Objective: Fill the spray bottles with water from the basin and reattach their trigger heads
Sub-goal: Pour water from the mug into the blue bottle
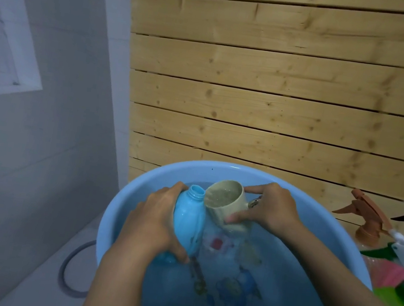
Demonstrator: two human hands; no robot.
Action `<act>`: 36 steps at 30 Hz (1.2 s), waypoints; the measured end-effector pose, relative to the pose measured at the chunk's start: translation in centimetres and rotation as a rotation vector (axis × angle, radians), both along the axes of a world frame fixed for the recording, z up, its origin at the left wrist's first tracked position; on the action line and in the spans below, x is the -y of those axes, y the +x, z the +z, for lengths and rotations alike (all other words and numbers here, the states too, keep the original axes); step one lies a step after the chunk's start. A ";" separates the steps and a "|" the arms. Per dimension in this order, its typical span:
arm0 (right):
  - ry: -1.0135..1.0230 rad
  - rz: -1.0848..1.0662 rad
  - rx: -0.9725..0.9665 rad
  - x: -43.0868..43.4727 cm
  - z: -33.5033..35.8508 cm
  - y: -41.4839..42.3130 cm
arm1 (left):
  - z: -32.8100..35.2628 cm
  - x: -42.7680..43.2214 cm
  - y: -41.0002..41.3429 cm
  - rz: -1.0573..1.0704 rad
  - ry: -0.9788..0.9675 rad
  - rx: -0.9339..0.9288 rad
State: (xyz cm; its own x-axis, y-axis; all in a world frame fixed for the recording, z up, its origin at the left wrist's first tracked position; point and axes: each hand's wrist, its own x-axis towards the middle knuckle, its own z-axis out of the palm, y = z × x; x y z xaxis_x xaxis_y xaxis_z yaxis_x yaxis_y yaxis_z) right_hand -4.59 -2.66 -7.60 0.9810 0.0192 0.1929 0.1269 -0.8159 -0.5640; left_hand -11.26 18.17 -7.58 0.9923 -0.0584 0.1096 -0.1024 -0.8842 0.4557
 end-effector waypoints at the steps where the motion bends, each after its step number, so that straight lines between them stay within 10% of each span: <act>1: 0.054 -0.004 0.013 0.0 0.1 0.0 | 0.0 0.0 0.0 0.000 0.006 -0.007; 36: 0.172 0.174 0.434 -1.0 1.5 -1.2 | -0.5 -0.4 0.3 -0.009 0.030 -0.146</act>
